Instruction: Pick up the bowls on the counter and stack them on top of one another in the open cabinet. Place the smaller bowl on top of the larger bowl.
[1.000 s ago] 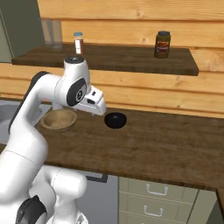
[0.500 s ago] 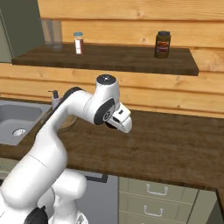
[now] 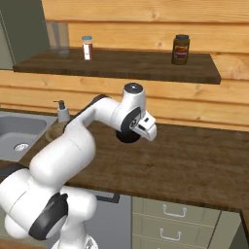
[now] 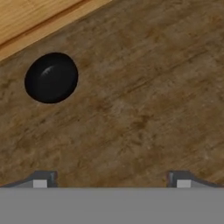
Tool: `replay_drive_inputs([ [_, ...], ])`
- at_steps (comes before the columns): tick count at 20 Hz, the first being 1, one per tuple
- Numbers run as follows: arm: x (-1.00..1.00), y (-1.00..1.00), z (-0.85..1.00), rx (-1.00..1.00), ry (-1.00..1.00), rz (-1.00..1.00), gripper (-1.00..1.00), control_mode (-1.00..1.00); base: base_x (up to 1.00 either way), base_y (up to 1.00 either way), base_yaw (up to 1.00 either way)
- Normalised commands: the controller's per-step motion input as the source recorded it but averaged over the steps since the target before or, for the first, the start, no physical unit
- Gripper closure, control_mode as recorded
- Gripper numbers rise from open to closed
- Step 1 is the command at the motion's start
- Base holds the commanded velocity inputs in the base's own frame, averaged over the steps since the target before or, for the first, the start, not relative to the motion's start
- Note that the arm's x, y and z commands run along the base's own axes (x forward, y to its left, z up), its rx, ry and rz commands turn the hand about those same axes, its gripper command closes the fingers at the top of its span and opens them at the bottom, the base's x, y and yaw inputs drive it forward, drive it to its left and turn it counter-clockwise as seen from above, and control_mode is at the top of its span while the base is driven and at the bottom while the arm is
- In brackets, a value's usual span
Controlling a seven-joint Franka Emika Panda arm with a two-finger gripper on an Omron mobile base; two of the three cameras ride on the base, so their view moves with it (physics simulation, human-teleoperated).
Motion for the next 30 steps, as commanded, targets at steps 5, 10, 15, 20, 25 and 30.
replay_drive_inputs([
  [5, 0.49, 0.02, -0.12, 0.15, 0.0, 0.01, -1.0, -1.0, 0.0, 0.0, 0.0],
  [10, 0.46, 0.0, -0.24, 0.27, 0.0, 0.0, -1.0, -1.0, 0.0, 0.0, 0.0],
  [15, 0.55, 0.03, -0.32, 0.23, 0.04, 0.0, -1.0, -1.0, 0.0, 0.0, 0.0],
  [20, 0.14, 0.11, -0.35, 0.06, 0.05, 0.03, -1.0, -1.0, 0.0, 0.0, 0.0],
  [25, 0.13, 0.04, -0.53, 0.0, 0.0, 0.0, -1.0, -1.0, 0.0, 0.0, 0.0],
  [30, 0.33, 0.03, -0.37, 0.0, 0.0, 0.0, -1.0, -1.0, 0.0, 0.0, 0.0],
])
